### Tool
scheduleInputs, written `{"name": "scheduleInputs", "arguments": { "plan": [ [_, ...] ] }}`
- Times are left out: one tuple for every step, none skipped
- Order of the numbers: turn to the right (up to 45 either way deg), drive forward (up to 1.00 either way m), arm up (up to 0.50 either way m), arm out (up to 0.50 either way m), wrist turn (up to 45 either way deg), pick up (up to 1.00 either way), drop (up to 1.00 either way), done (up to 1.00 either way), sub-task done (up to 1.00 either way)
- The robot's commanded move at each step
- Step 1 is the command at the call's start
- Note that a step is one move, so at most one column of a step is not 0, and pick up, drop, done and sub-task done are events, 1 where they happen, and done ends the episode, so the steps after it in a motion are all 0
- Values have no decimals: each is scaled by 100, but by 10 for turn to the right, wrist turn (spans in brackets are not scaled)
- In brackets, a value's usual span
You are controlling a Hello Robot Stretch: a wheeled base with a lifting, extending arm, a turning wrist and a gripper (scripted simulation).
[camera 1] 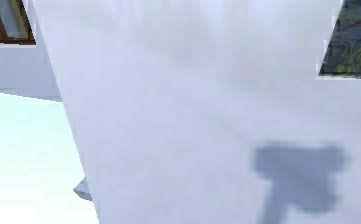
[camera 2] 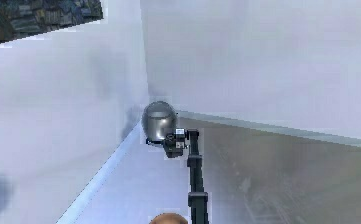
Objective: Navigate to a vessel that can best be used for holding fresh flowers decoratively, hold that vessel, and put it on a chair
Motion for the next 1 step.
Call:
{"name": "scheduleInputs", "arguments": {
  "plan": [
    [0,0,0,0,0,100,0,0,0]
  ]
}}
